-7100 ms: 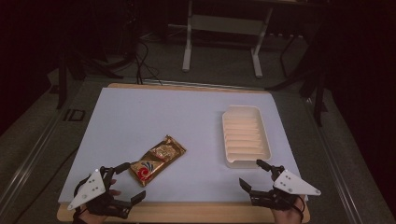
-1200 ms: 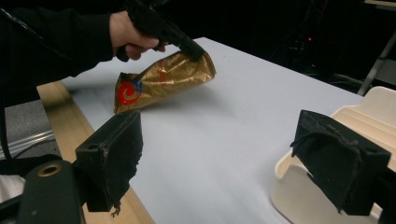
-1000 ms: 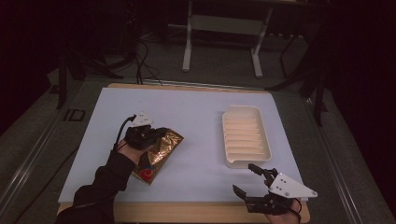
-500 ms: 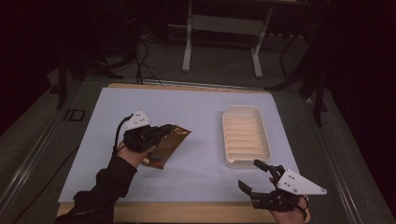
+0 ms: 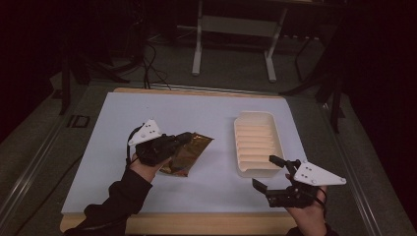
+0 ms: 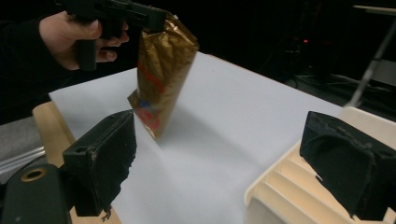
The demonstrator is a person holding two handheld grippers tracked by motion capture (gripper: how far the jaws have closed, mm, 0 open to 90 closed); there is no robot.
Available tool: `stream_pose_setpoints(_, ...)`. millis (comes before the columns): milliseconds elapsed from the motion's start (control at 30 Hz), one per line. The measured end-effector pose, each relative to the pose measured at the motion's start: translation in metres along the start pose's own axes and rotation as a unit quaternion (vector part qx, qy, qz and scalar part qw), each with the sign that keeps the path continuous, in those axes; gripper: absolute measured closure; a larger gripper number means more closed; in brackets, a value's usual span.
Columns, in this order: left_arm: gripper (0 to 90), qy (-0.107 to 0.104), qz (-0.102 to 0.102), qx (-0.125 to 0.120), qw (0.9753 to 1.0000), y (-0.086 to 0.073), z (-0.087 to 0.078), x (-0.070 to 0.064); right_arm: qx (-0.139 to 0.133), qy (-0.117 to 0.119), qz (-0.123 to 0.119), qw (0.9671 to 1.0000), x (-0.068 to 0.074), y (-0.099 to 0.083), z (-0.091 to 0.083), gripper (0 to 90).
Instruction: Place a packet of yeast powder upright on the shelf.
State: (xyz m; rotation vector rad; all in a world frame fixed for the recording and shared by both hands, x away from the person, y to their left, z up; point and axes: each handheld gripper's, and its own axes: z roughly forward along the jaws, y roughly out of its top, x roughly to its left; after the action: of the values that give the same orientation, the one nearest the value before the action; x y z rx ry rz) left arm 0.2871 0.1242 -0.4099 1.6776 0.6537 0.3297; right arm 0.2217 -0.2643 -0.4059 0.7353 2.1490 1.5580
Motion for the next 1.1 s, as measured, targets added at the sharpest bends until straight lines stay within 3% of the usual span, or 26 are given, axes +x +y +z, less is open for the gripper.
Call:
stream_pose_setpoints(100, 89.1, -0.011, -0.008, -0.011, 0.9998, 0.000, -0.001, -0.003, 0.005, 0.012, -0.004, 0.9999, -0.002, 0.010, 0.006, 12.5)
stream_pose_setpoints(267, 89.2, -0.023, -0.005, -0.024, 0.9994, -0.003, -0.001, -0.013, 0.012, 0.025, -0.009, 0.9996, -0.005, 0.025, 0.015, 16.3)
stream_pose_setpoints(533, 89.2, -0.031, -0.006, -0.042, 0.9987, -0.003, -0.001, -0.025, 0.028, 0.052, -0.020, 0.9981, -0.004, 0.050, 0.046, 22.6)
stream_pose_setpoints(567, 89.2, -0.035, -0.007, -0.044, 0.9984, -0.003, -0.001, -0.026, 0.030, 0.056, -0.021, 0.9977, -0.003, 0.051, 0.049, 27.3)
stream_pose_setpoints(767, 89.2, -0.044, -0.014, -0.052, 0.9976, -0.001, 0.000, -0.030, 0.058, 0.083, -0.037, 0.9941, 0.006, 0.053, 0.070, 37.3)
stream_pose_setpoints(1000, 89.2, -0.052, -0.015, -0.058, 0.9969, 0.001, 0.002, -0.037, 0.088, 0.112, -0.033, 0.9892, 0.005, 0.052, 0.090, 40.5)
stream_pose_setpoints(1100, 89.2, -0.056, -0.009, -0.060, 0.9966, 0.002, 0.003, -0.040, 0.103, 0.125, -0.036, 0.9862, 0.006, 0.051, 0.097, 45.8)
